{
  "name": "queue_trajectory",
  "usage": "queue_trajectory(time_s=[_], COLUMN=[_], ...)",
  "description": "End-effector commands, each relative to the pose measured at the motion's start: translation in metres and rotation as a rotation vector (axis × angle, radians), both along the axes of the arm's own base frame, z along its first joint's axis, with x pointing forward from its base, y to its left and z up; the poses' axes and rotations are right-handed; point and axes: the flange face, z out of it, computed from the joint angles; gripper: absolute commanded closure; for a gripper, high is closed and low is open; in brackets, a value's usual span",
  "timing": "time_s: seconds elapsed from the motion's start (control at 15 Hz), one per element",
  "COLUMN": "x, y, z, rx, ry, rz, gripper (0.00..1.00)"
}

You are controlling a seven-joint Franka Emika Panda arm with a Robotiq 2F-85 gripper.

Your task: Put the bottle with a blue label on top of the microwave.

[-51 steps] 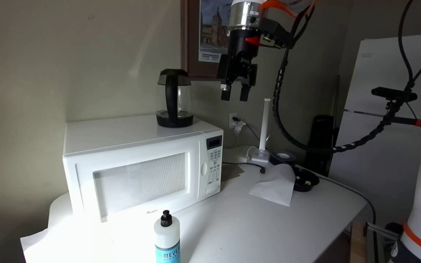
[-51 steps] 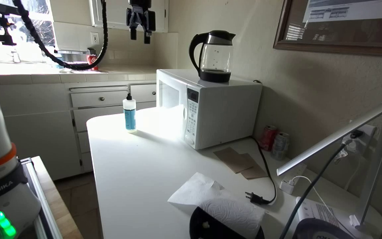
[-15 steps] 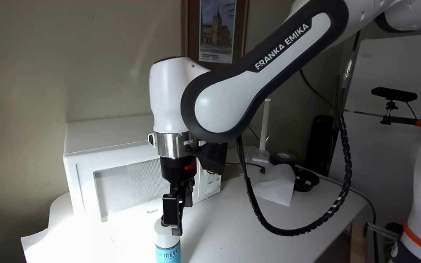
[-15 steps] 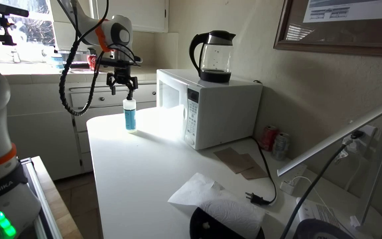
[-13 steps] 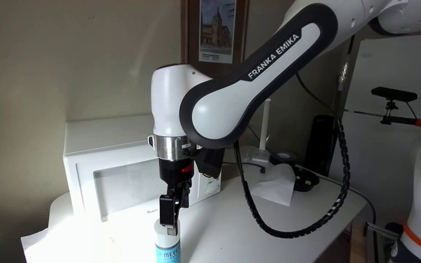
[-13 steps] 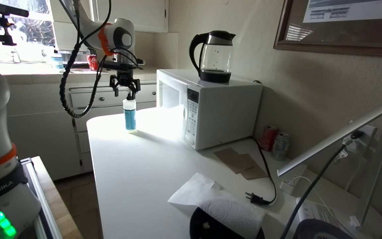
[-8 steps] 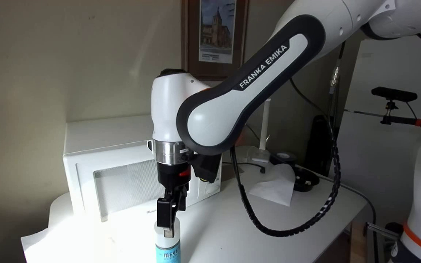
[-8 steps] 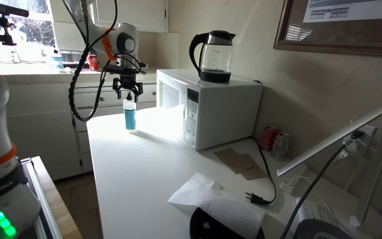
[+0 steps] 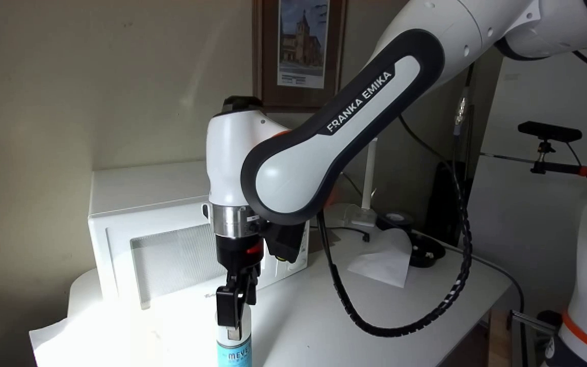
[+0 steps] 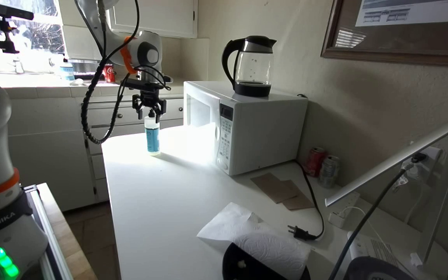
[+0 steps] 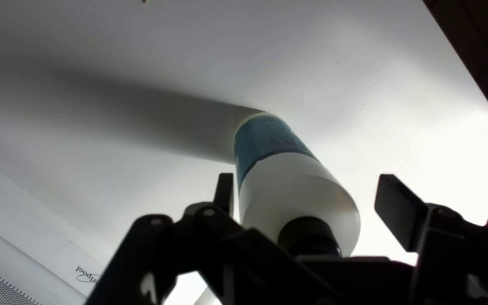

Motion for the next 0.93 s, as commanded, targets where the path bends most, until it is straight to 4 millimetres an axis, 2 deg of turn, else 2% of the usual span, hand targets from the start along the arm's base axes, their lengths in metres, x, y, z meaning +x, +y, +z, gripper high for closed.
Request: queue_trajectory(time_s=[0.0,0.07,0.27,0.33,0.4,0.53,0.67,0.87], x=[0.0056,0.0071,0.0116,0.0125,0.0130,0.0134,0.0127,0.0115], y=[0.0071,0.0074,0.0077,0.0081,0.0083,0.0087,0.0092,0.0106], z=[-0.0099,-0.0110,-0.0107,-0.0103,-0.0093,-0.0092,-0.0123,-0.0166], rx=[0.011,0.007,0.000,-0.003,-0.001,0.000,-0.001,-0.003], ry=[-0.006,-0.009,-0.020,-0.019,-0.019,-0.020,-0.012,-0.006], rz=[0.012,0.012,0.011,0.011,0.011,0.012,0.013,0.015], gripper=[0.45,0.55,0.54,0.46,0.14,0.16,0.03,0.00])
